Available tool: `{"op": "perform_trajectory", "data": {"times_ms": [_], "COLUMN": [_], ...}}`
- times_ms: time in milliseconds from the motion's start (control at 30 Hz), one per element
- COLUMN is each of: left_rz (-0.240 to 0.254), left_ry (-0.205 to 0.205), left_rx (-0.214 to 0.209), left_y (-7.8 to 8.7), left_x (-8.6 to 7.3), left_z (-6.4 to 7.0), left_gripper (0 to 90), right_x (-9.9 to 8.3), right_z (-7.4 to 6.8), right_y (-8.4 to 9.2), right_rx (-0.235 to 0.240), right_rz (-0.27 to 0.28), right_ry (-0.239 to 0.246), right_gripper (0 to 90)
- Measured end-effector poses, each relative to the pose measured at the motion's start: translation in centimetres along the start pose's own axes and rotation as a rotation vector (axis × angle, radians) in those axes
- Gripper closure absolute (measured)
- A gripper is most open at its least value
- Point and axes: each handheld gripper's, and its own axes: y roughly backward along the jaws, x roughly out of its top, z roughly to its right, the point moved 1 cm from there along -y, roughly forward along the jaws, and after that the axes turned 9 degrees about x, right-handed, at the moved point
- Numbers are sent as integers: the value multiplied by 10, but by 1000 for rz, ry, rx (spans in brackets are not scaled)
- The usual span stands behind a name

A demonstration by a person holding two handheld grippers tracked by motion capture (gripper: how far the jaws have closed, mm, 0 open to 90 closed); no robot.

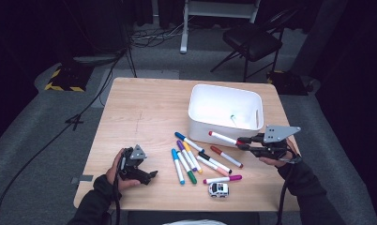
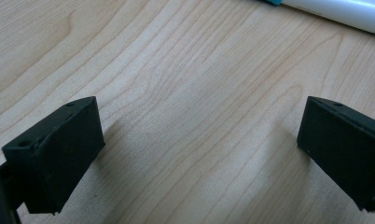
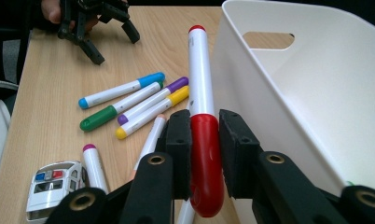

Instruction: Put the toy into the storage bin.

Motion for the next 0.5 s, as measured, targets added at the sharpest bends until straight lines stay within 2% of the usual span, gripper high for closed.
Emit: {"op": "perform_trajectory", "data": {"times_ms": [100,233,500], "left_rz": [0,1,1], "left_ry": [0,0,0], "left_rx": [0,0,-1], "left_y": [0,0,0], "left_x": [0,0,0], "left_z": [0,0,0], "left_gripper": [6,6,6], "right_x": [7,15,31], "right_z": [3,8,21], "right_y": [6,14,28], "right_rx": [-9,-19,-51], "right_rz": [2,24,35], "right_ry": [18,17,30], "right_gripper": [752,751,751]}}
